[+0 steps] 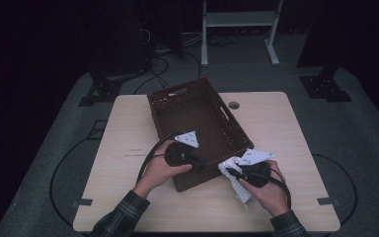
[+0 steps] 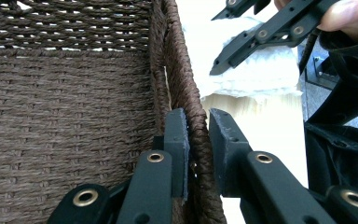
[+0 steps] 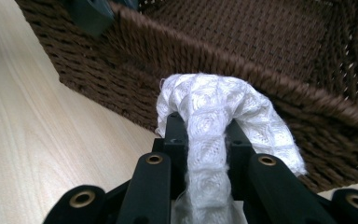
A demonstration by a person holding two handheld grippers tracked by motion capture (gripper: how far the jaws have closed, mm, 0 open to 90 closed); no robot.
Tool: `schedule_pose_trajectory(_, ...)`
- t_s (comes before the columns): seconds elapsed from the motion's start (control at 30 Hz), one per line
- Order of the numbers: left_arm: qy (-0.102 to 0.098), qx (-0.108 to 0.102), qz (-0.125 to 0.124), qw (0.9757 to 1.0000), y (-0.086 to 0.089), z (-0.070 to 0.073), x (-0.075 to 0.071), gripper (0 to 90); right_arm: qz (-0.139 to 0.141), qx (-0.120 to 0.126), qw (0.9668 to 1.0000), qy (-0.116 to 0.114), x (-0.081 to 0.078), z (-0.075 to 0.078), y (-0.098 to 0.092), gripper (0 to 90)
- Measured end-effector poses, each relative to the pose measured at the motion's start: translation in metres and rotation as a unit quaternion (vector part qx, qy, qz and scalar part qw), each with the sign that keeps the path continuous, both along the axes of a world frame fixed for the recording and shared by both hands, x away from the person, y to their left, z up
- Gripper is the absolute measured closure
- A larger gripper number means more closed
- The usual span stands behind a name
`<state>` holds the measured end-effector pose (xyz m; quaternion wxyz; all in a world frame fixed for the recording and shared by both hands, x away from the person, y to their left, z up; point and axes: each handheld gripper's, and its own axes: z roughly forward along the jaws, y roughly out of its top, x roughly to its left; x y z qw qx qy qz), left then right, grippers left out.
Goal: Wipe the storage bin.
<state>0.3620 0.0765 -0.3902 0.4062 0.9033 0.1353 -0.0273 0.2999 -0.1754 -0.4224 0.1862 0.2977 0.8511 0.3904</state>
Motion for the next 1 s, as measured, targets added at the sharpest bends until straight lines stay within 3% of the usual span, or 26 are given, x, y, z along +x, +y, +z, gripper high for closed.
schedule_pose_trajectory(0.43,-0.001,0.002,-0.002,1.0000,0.000,0.000,0.001,77.1,0.017,0.028,0.9990,-0.031,-0.009,0.018,0.003,76.0)
schedule_pose_trajectory(1.0,-0.001,0.003,-0.001,1.0000,0.000,0.000,0.000,77.1,0.023,-0.014,0.9992,0.030,0.009,-0.021,0.018,76.3)
